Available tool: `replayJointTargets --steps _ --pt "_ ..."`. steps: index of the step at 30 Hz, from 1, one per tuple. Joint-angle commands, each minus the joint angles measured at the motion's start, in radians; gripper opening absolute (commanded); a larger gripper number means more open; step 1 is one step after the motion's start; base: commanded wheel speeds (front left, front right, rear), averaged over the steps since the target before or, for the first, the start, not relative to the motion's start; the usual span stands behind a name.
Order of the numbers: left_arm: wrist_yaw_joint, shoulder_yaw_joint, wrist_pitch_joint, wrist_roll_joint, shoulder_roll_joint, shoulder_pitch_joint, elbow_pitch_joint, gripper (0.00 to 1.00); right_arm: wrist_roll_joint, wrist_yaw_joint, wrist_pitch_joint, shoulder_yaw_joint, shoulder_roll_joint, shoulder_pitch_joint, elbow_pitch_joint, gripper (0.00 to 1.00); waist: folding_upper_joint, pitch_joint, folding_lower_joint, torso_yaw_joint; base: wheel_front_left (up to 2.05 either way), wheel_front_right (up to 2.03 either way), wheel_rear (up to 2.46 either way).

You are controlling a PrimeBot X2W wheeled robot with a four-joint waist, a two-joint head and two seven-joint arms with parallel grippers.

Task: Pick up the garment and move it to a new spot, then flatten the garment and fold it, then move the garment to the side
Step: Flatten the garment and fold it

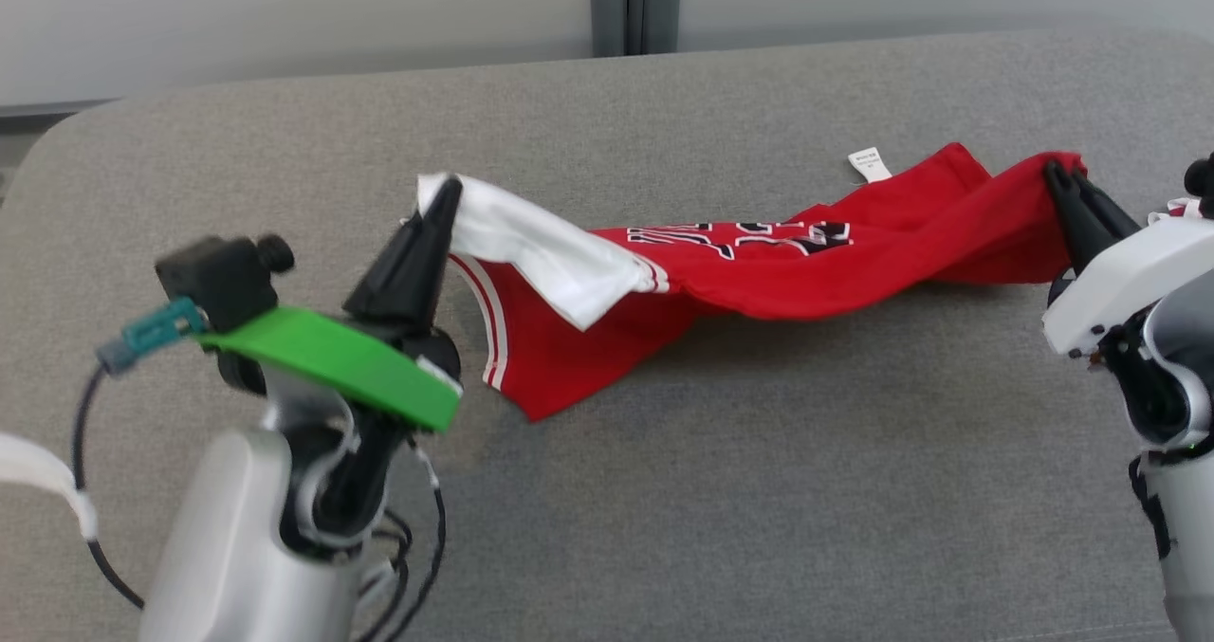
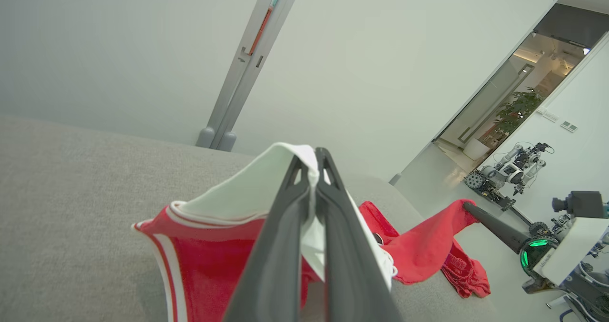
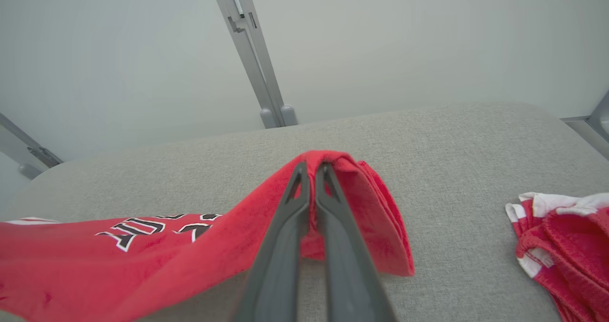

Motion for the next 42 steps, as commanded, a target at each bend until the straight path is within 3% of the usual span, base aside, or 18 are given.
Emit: replayJointTargets --steps 1,4,8,11,16,20,24,27,33,42 --pt "0.008 0.007 0.021 -0.007 0.014 -0.074 -0.001 0.00 0.015 0.000 0.026 -0.009 0.004 -0.037 -0.025 0.00 0.0000 0.072 0.0000 -0.010 0.00 0.00 0.00" --pt "0.014 0.011 0.063 0.031 0.042 -0.251 0.043 0.00 0.039 0.000 0.080 -0.012 0.030 -0.164 -0.034 0.00 0.0000 0.179 0.0000 -0.026 0.00 0.00 0.00" --pt "0.005 0.002 0.064 0.140 0.133 -0.524 0.175 0.00 0.003 0.000 0.051 0.008 0.076 -0.427 0.082 0.00 0.0000 0.316 0.0000 -0.075 0.00 0.00 0.00" --pt "-0.001 0.014 0.020 0.200 0.190 -0.715 0.250 0.00 -0.047 0.000 -0.058 0.000 0.117 -0.625 0.198 0.00 0.0000 0.389 0.0000 -0.114 0.00 0.00 0.00" --pt "-0.004 0.020 -0.111 0.278 0.232 -0.972 0.314 0.00 -0.164 -0.001 -0.303 -0.028 0.150 -0.904 0.357 0.00 0.0000 0.448 0.0000 -0.143 0.00 0.00 0.00" --pt "-0.007 0.022 -0.230 0.299 0.232 -1.112 0.321 0.00 -0.223 -0.001 -0.471 -0.078 0.154 -1.043 0.424 0.00 0.0000 0.458 0.0000 -0.144 0.00 0.00 0.00" --pt "-0.008 0.005 -0.321 0.269 0.224 -1.167 0.312 0.00 -0.264 0.000 -0.542 -0.074 0.140 -1.090 0.480 0.00 0.0000 0.465 0.0000 -0.128 0.00 0.00 0.00" --pt "-0.009 -0.013 -0.352 0.216 0.215 -1.114 0.309 0.00 -0.284 0.000 -0.562 -0.042 0.119 -1.051 0.518 0.00 0.0000 0.474 0.0000 -0.113 0.00 0.00 0.00" --pt "-0.010 -0.111 -0.370 0.130 0.233 -0.857 0.310 0.00 -0.260 0.000 -0.584 0.062 0.097 -0.903 0.592 0.00 0.0000 0.454 0.0000 -0.078 0.00 0.00 0.00" --pt "0.002 -0.140 -0.404 -0.004 0.197 -0.326 0.292 0.00 -0.153 -0.001 -0.541 0.225 0.039 -0.581 0.649 0.00 0.0000 0.240 0.0000 -0.017 0.00 0.00 0.00"
